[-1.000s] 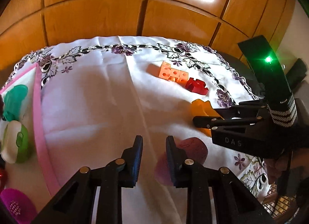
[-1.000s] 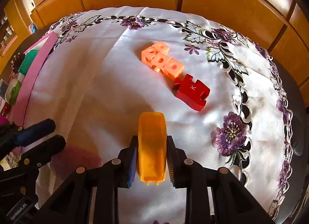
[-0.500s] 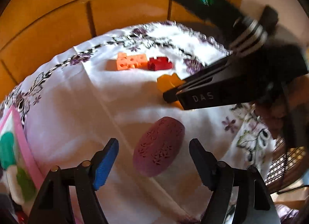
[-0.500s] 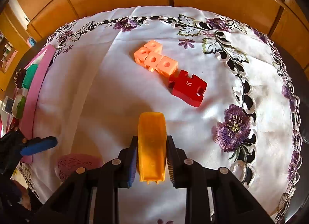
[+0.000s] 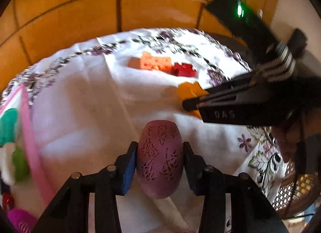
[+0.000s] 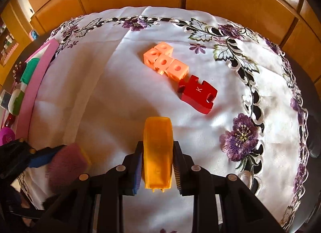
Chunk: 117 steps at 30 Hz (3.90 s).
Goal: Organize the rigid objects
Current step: 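Release the oval sponge into the box with the left tool while the right holds the orange piece, then carry the orange plastic piece into the box and release it with the right tool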
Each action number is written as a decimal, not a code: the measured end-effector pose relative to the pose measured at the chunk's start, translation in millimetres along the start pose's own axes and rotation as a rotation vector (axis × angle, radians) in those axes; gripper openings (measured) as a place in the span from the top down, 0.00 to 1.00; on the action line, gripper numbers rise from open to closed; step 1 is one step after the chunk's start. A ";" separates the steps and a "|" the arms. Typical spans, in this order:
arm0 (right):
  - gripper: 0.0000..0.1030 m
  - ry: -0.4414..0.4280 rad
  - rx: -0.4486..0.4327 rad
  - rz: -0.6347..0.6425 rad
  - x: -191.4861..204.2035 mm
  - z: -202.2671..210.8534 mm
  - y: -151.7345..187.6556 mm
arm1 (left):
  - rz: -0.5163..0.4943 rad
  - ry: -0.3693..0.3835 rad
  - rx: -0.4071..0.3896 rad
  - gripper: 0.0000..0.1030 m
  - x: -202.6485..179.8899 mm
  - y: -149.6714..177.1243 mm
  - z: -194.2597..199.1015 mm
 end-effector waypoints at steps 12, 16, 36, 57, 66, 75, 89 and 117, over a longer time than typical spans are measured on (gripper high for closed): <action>0.75 0.057 -0.022 0.048 7.9 0.7 0.9 | 0.148 -0.068 -0.134 0.57 27.4 -2.2 62.2; 0.75 0.072 -0.029 0.059 10.1 1.3 1.1 | 0.185 -0.087 -0.152 0.57 37.4 2.2 72.5; 0.75 0.122 -0.048 0.100 18.5 2.0 1.9 | 0.375 -0.145 -0.212 0.57 99.8 28.5 114.3; 0.75 0.141 -0.053 0.113 19.6 2.7 2.7 | 0.533 -0.111 -0.217 0.57 161.4 83.1 138.4; 0.75 0.154 -0.055 0.125 19.6 2.6 3.1 | 0.655 -0.050 -0.218 0.57 201.0 131.6 144.7; 0.75 0.156 -0.055 0.124 19.5 2.7 2.9 | 0.711 -0.031 -0.141 0.57 226.5 105.5 99.5; 0.75 0.165 -0.056 0.130 20.9 2.8 3.0 | 0.700 -0.157 -0.111 0.49 252.7 85.1 72.6; 0.75 0.180 -0.064 0.132 22.4 5.8 2.4 | 0.599 -0.341 -0.232 0.45 186.6 107.1 142.9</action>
Point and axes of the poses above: each gripper's, at about its wrist camera, not at the fingertips, and z roughly against the way its jaws point, x to its left, y to its underside, the point moved 1 cm from there along -z, roughly the way its jaws point, and after that the axes turned 10 degrees about x, right-handed, at the moved point
